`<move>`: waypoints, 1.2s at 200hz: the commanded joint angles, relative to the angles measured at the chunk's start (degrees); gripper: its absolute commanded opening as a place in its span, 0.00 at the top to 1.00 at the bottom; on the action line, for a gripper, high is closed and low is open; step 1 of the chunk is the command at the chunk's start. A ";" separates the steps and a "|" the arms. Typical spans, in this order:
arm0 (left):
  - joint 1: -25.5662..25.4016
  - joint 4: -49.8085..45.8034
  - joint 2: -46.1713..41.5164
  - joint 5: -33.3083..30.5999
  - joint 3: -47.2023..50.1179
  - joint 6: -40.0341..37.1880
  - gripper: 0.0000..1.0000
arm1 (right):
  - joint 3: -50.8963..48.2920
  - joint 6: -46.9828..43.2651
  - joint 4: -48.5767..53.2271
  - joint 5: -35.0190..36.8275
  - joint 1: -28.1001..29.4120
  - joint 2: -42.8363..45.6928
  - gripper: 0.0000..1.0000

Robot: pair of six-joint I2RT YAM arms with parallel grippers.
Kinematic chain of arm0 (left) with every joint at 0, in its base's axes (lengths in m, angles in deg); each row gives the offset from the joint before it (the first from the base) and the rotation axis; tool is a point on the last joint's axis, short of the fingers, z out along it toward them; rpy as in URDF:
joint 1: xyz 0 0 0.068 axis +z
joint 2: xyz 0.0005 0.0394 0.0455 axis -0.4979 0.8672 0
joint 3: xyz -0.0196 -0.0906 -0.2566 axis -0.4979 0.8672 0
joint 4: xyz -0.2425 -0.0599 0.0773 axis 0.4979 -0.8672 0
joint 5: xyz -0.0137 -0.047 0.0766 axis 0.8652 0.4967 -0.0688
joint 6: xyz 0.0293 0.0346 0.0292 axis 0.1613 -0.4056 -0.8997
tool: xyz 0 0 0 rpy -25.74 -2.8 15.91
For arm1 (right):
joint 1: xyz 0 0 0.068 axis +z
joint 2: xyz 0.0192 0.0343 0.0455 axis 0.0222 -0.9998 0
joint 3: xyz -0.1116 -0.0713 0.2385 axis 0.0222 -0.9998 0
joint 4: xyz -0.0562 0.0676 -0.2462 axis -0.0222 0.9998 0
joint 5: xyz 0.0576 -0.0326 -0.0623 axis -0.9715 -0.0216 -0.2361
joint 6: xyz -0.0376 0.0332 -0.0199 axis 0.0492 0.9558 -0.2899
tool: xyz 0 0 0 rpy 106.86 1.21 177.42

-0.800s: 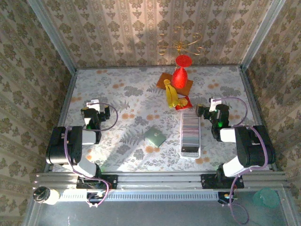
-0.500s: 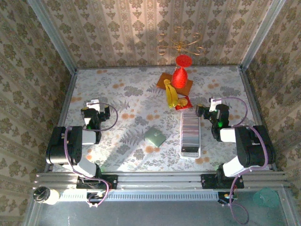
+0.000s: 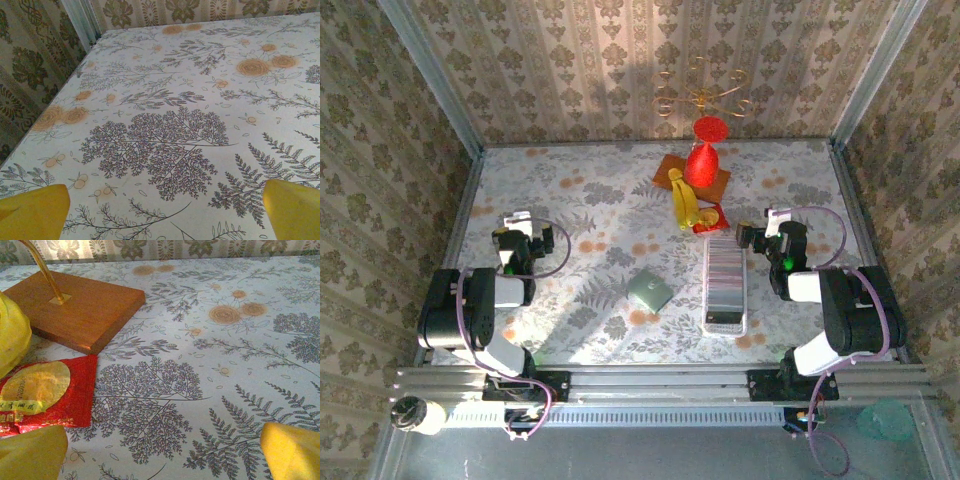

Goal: Put the credit cards into the card holder
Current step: Pick up the card holder at the bottom-center of the table.

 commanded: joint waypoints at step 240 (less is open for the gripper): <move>6.47 -76.20 -39.11 4.47 -19.64 34.22 0.00 | 19.15 25.87 69.69 13.04 -0.21 37.56 0.00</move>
